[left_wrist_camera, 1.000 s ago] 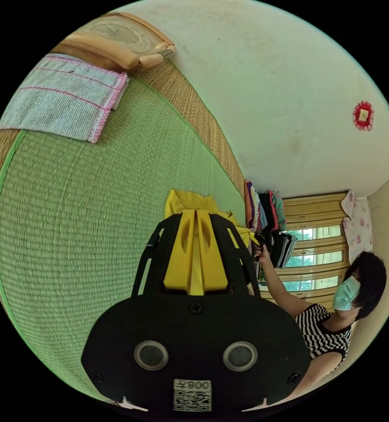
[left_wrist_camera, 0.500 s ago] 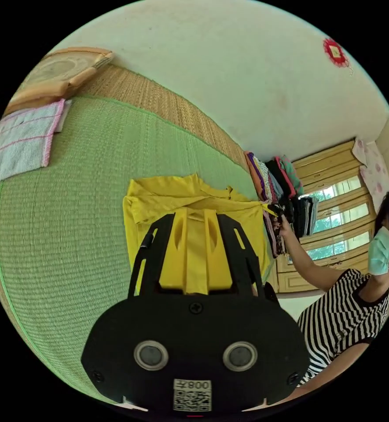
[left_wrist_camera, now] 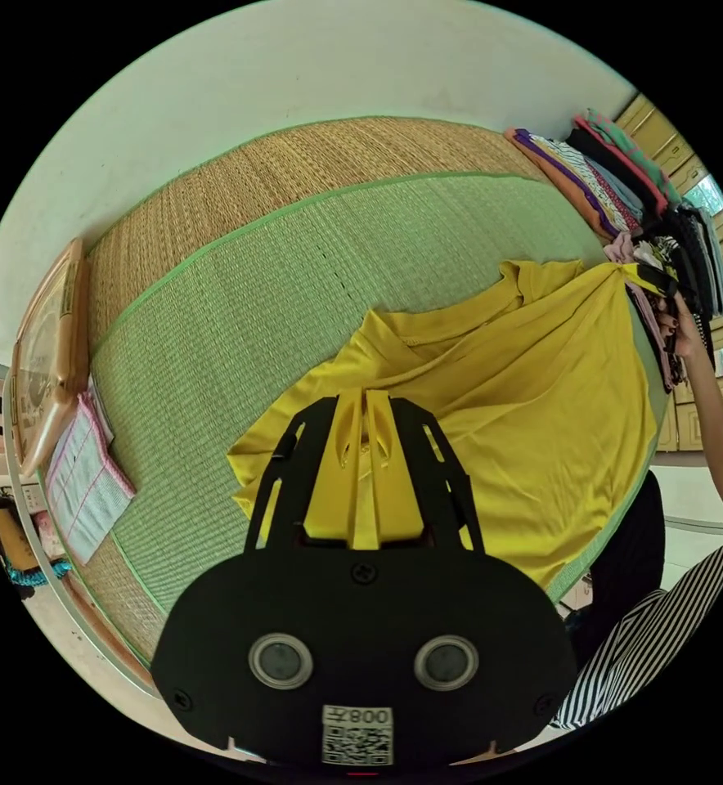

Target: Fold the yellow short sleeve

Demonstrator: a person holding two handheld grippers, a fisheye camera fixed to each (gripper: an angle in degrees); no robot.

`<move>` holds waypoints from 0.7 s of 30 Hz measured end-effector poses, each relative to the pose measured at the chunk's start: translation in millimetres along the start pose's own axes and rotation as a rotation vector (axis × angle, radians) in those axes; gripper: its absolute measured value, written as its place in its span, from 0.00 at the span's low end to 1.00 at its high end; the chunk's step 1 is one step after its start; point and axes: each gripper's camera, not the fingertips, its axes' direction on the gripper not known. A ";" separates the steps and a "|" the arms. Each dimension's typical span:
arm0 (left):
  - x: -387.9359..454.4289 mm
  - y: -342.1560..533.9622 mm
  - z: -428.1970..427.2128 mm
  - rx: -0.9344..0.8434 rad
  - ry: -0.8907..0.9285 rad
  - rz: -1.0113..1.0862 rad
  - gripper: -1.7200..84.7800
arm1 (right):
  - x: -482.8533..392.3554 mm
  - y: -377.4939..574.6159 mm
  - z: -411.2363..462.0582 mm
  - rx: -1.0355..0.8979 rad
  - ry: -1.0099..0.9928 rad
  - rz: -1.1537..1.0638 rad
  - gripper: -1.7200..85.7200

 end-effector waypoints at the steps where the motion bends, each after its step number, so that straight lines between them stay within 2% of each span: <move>1: -2.8 -3.8 -6.6 0.001 0.029 -0.013 0.03 | -2.2 -0.8 -1.3 0.002 -0.001 -0.003 0.05; 9: -23.3 -13.5 -28.5 0.012 0.119 -0.184 0.05 | -14.1 -23.5 -2.7 -0.021 0.019 0.048 0.10; 13: -33.1 -6.1 -49.9 0.056 0.077 -0.262 0.05 | -17.3 -31.0 -18.0 0.018 0.022 0.084 0.11; 18: -27.3 11.3 -78.9 0.155 0.173 -0.218 0.05 | -62.9 -31.0 -10.0 -0.035 0.050 -0.004 0.11; 21: -12.0 10.7 -79.9 0.082 0.153 -0.118 0.05 | -94.2 -28.2 12.2 -0.098 0.064 -0.058 0.11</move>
